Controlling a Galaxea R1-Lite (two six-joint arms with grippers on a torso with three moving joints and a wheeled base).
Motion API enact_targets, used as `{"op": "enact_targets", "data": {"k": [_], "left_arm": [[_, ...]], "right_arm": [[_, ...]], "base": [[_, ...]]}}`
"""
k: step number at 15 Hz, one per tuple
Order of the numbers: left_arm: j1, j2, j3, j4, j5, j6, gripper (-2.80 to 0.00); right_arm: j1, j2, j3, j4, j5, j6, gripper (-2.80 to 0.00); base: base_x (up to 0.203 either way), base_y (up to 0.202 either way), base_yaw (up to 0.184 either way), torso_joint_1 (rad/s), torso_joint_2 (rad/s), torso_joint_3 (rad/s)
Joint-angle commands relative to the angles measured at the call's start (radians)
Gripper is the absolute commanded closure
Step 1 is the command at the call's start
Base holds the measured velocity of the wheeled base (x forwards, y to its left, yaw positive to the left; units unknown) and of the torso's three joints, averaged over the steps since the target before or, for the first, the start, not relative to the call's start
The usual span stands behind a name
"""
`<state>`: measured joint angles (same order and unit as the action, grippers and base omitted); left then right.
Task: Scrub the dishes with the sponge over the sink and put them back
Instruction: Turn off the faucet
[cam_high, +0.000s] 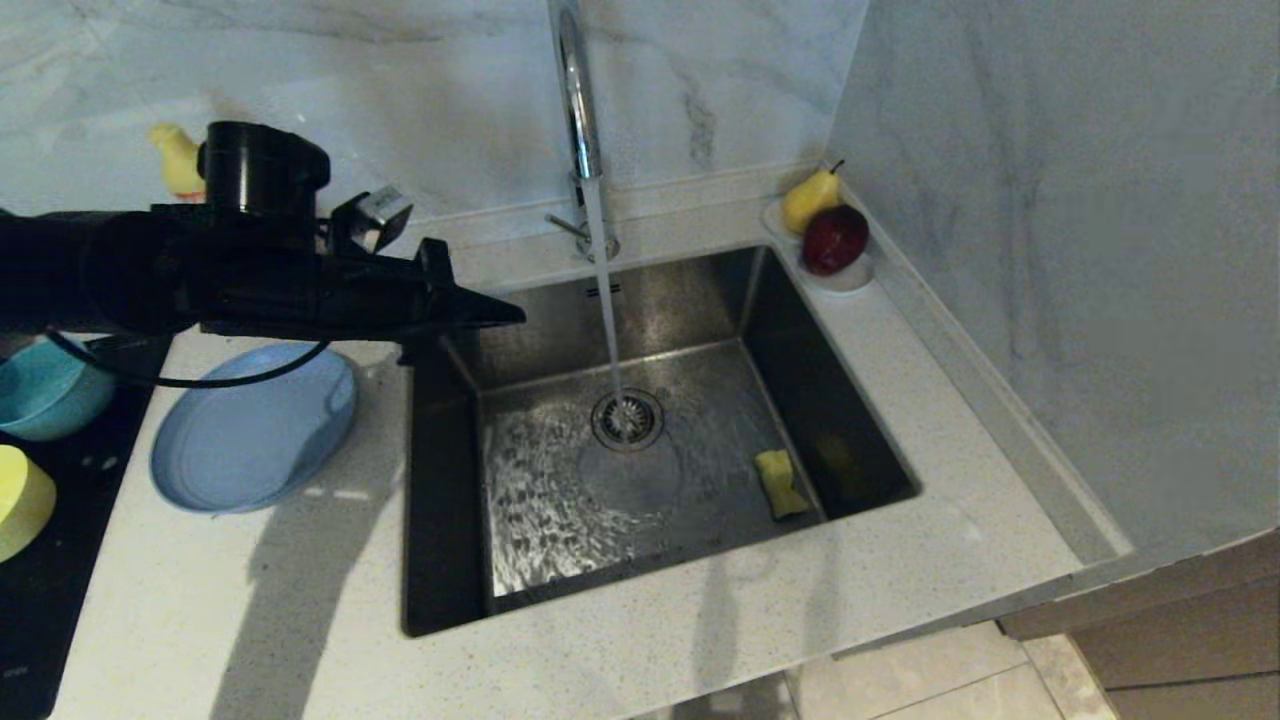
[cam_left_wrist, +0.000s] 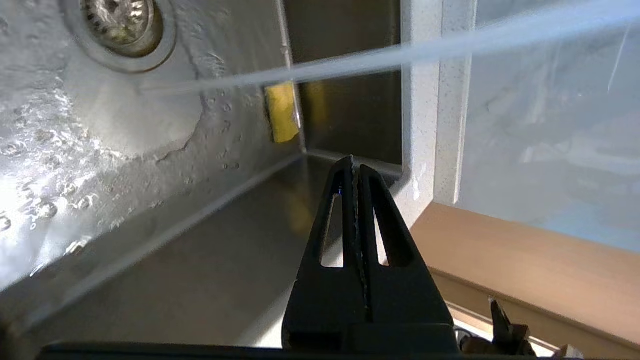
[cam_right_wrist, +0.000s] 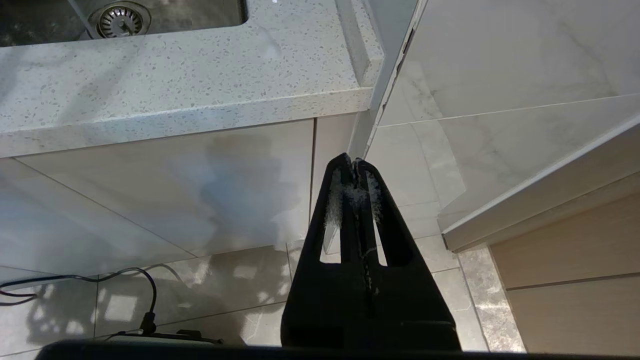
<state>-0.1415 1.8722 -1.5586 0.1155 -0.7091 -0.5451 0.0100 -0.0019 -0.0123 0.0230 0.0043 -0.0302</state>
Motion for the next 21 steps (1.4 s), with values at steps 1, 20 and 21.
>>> {"op": "enact_targets", "data": {"k": [1,20,21], "left_arm": [[-0.012,0.103,-0.080,0.000,-0.001,-0.017,0.00],[-0.012,0.332,-0.318,-0.373,0.122,-0.309,0.00],[-0.012,0.342,-0.320,-0.401,0.134,-0.310,0.00]], "right_arm": [[0.001,-0.001,0.000,0.000,0.000,0.000,0.00],[0.001,-0.001,0.000,0.000,0.000,0.000,0.00],[0.001,-0.001,0.000,0.000,0.000,0.000,0.00]], "base": [[0.000,0.000,0.000,0.000,0.00,0.000],[0.000,0.000,0.000,0.000,0.00,0.000],[0.000,0.000,0.000,0.000,0.00,0.000]]}}
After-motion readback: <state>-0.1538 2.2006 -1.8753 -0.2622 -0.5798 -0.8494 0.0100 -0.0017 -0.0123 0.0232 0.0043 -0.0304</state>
